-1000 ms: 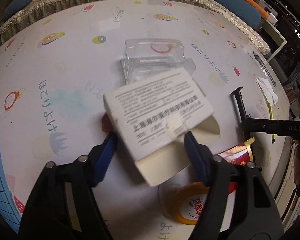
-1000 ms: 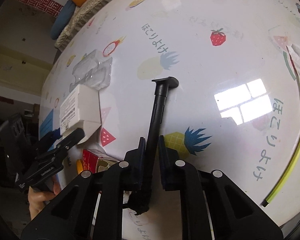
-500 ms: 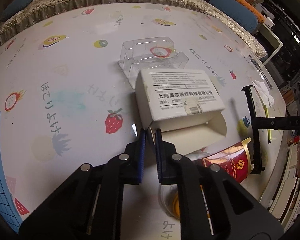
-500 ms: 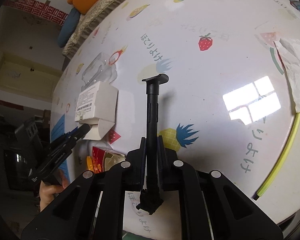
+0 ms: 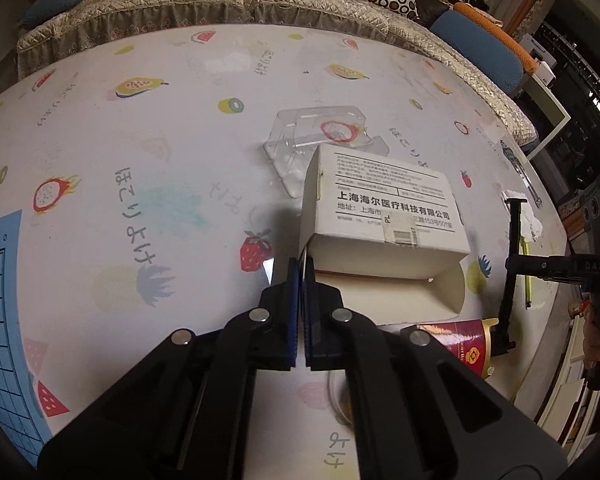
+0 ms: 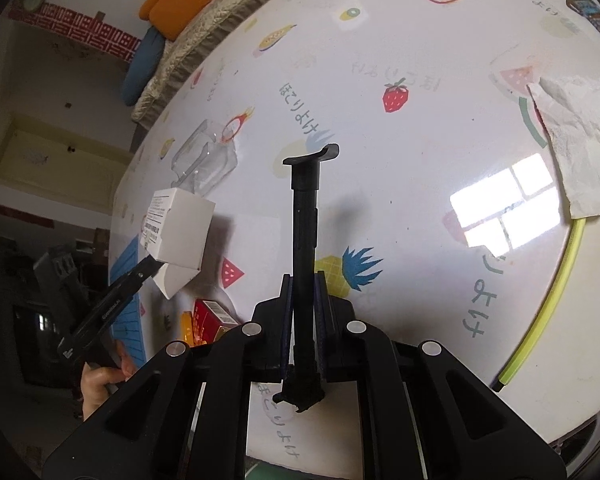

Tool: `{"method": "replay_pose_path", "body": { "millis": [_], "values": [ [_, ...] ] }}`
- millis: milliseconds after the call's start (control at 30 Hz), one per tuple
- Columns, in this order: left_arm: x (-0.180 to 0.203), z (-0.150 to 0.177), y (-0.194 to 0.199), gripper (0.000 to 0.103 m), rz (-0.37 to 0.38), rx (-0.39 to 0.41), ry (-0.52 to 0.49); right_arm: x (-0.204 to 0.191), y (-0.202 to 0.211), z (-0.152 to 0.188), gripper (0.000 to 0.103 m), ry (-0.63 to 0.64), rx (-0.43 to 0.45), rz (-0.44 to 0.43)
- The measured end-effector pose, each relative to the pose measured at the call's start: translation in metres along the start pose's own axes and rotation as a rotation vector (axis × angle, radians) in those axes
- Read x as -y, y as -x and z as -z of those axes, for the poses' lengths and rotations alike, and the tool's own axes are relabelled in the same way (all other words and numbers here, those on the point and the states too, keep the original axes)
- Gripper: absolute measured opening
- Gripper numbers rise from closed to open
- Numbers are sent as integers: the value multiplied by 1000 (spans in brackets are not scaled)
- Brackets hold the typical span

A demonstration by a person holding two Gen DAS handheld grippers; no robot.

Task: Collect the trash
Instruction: 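Carry stick and white box to the bin and open both grippers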

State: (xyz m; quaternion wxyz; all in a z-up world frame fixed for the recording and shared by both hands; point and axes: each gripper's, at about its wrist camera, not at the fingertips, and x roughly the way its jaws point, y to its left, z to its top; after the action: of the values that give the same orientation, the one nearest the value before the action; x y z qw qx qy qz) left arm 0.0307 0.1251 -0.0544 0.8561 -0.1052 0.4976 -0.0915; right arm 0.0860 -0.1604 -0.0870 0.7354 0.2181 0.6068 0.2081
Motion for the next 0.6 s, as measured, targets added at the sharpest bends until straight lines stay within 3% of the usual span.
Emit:
{"method": "replay_pose_path", "body": {
  "millis": [167, 300, 433, 600],
  "values": [
    [8, -8, 29, 0, 3, 36, -16, -6, 24, 4, 11, 14, 30, -20],
    [39, -14, 57, 0, 24, 74, -74, -6, 59, 15, 11, 22, 79, -44],
    [87, -10, 76, 0, 70, 94, -138, 7, 108, 38, 11, 19, 140, -60],
    [175, 16, 78, 0, 164, 70, -250, 45, 175, 78, 10, -18, 225, -56]
  ]
}}
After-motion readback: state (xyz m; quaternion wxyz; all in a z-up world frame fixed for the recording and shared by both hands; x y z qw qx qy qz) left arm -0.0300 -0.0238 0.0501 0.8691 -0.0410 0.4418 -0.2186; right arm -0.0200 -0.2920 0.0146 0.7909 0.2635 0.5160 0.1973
